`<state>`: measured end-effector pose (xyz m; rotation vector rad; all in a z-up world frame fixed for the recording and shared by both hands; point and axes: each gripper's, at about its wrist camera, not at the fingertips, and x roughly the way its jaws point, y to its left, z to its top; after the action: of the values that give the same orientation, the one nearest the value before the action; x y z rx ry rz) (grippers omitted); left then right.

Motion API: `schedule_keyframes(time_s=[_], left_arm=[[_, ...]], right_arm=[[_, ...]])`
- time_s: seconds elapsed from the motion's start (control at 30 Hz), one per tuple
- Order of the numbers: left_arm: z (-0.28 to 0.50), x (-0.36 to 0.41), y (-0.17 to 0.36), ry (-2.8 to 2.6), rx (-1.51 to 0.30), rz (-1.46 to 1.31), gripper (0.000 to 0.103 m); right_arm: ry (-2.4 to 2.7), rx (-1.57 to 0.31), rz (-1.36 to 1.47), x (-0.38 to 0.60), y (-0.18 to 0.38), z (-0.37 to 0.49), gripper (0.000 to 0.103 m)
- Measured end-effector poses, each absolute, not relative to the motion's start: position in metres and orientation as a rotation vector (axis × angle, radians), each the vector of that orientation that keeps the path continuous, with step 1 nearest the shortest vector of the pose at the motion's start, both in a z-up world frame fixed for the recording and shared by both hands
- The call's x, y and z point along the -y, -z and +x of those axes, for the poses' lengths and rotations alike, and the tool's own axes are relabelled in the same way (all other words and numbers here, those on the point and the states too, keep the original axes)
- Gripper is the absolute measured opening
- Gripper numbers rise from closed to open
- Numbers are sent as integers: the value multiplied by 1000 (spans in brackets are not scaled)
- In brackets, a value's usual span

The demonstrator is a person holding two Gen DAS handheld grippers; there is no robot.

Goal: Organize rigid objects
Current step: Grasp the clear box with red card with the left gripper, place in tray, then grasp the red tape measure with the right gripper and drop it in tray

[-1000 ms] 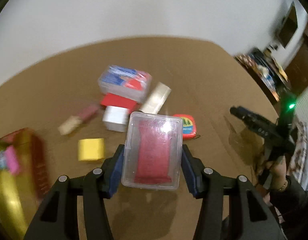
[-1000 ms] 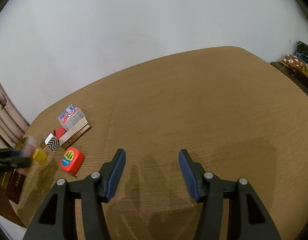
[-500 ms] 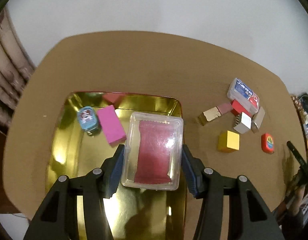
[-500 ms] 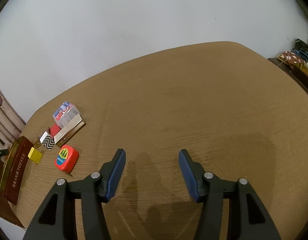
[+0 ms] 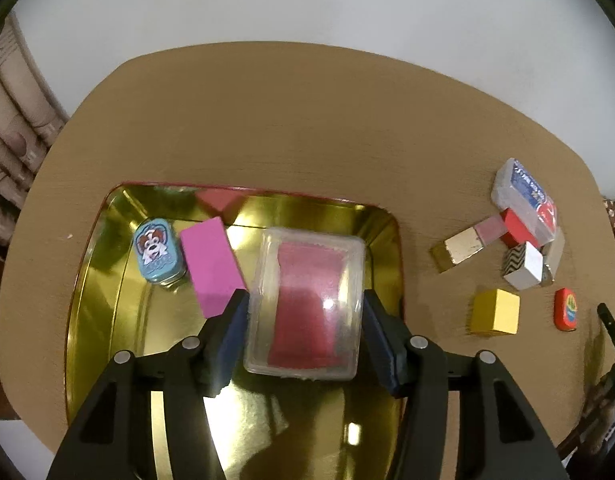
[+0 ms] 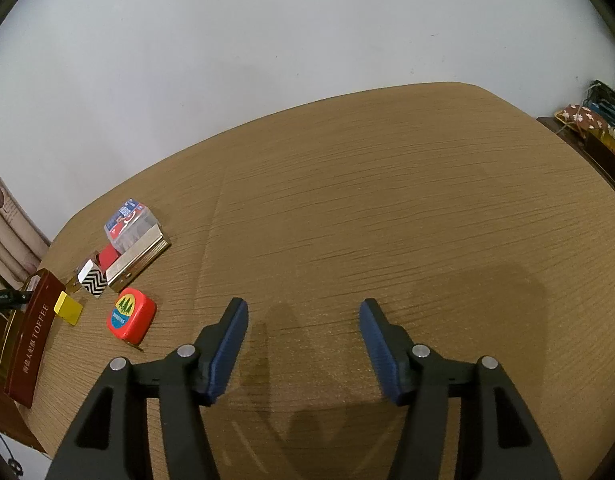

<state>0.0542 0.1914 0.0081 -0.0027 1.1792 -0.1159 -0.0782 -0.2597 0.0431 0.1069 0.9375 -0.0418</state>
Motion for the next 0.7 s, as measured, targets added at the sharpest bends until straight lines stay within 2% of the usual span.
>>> schedule_keyframes(time_s=[0.13,0.3,0.33,0.4,0.57,0.7], left_arm=[[49,-198,-13,113,-1163,-37,56],[18,-210,-49,94,-1058,-119,56],[4,-212,-60,97,-1017,-136,58],[-26,-211,-81,77,-949,-133,73],[-107,-206,-96,77,-867,-154,82],[-150,-196,-77,73,-880,-217,83]], right_arm=[[42,-937,107,259,-43,-79,60],[30,-924,107,259,-45,-80,60],[20,-918,99,257,-46,-81,60],[-38,-917,44,244,-48,-83,60],[-248,-938,-136,189,-54,-88,60],[-394,-955,-214,152,-57,-85,60]])
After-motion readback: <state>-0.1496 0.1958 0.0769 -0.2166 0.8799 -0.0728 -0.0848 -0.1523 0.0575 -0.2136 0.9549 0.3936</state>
